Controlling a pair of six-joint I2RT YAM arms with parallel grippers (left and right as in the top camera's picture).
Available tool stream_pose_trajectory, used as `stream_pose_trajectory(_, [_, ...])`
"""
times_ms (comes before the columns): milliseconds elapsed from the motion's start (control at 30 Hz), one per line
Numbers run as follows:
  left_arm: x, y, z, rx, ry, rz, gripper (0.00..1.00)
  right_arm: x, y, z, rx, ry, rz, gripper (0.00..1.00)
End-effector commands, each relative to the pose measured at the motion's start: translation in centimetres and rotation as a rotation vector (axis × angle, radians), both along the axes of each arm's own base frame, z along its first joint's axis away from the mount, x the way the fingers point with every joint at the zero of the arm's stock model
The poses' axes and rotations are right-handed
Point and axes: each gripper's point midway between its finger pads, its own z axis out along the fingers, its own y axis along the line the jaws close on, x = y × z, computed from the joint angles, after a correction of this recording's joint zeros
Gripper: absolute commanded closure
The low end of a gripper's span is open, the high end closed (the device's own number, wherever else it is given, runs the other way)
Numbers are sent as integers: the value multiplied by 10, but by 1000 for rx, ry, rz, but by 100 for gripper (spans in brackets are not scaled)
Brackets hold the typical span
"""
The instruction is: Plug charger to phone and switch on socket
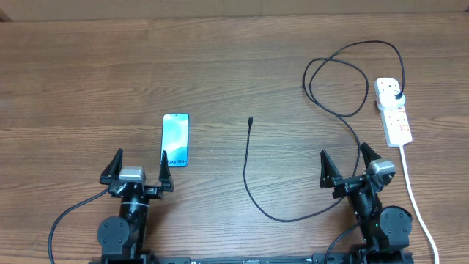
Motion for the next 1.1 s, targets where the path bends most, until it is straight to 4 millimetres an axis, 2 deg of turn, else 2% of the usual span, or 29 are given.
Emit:
stream_pose_trajectory(0, [-1,1,3,-29,-13,1,0,0,1,-2,0,-5,6,0])
stream_pose_trajectory(233, [-1,-1,8,-55,-22,-8,0,0,1,-2,0,-5,6,0])
stream_pose_trajectory(733, [-8,-1,42,-54,-47,-9,0,0,1,-2,0,-5,6,0])
stream_pose_trajectory(900, [0,-1,49,-51,33,-7,0,0,1,-2,0,-5,6,0])
stream_pose_trajectory(1067, [18,-10,71,-30,131,-60,0,0,1,-2,0,-5,6,0])
